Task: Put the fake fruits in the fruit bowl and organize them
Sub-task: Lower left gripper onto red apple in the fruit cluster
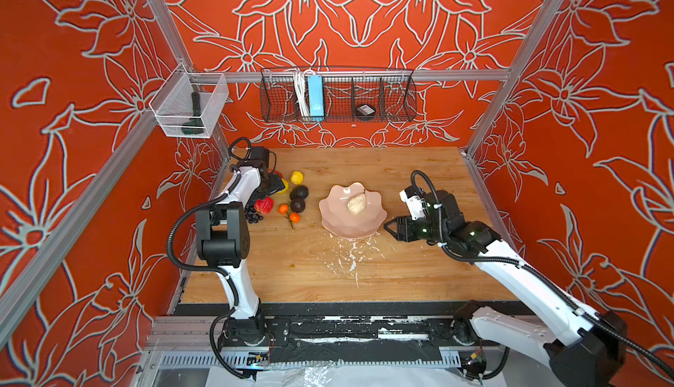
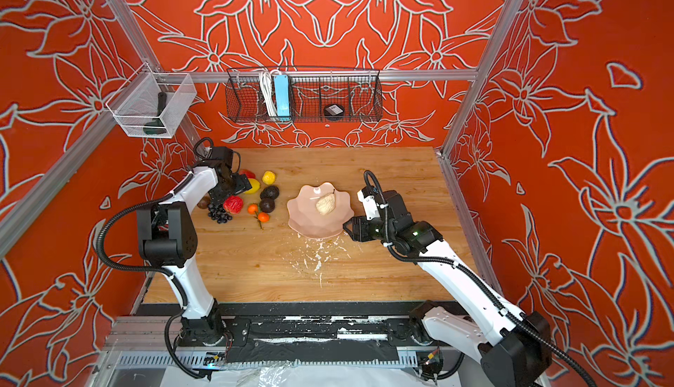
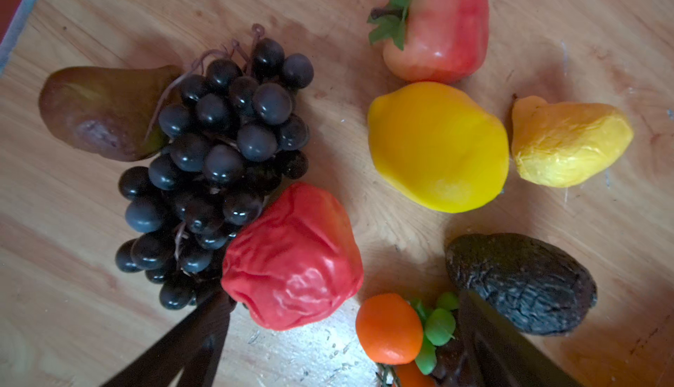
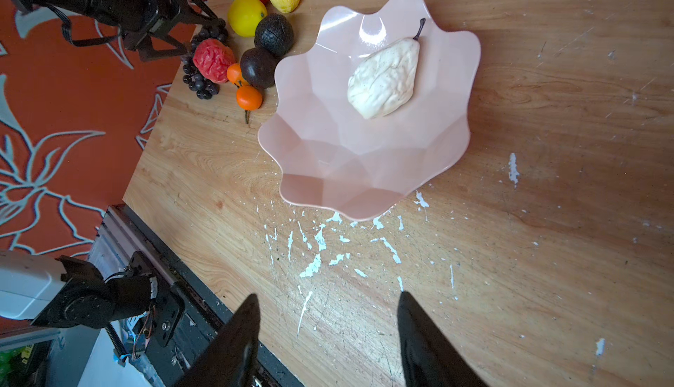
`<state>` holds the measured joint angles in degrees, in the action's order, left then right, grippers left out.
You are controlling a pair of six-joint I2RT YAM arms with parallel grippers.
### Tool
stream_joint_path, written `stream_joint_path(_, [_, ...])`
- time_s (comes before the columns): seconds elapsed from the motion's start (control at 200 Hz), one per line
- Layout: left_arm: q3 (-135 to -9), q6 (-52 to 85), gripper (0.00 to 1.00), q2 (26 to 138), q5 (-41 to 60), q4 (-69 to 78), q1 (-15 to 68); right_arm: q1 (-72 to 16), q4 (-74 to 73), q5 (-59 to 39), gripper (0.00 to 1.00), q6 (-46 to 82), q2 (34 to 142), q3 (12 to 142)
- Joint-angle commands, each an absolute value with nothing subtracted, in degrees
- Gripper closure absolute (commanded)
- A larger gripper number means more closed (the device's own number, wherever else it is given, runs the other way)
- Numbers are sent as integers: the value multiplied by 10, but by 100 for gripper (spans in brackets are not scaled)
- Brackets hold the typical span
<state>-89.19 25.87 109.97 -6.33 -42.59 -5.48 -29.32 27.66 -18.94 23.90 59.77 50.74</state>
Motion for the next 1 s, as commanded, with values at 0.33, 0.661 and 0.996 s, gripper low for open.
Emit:
stream_joint_path(0.33, [-898,266,5,1129,15,-466,-63,-294,271,-195,39,231,605,498])
stream_joint_path(0.661, [-856,285,9,1080,72,-451,-29,-295,268,-199,39,231,617,499])
stream_joint_path(0.996, [-882,305,5,1055,13,-446,-62,-294,273,-196,39,231,622,500])
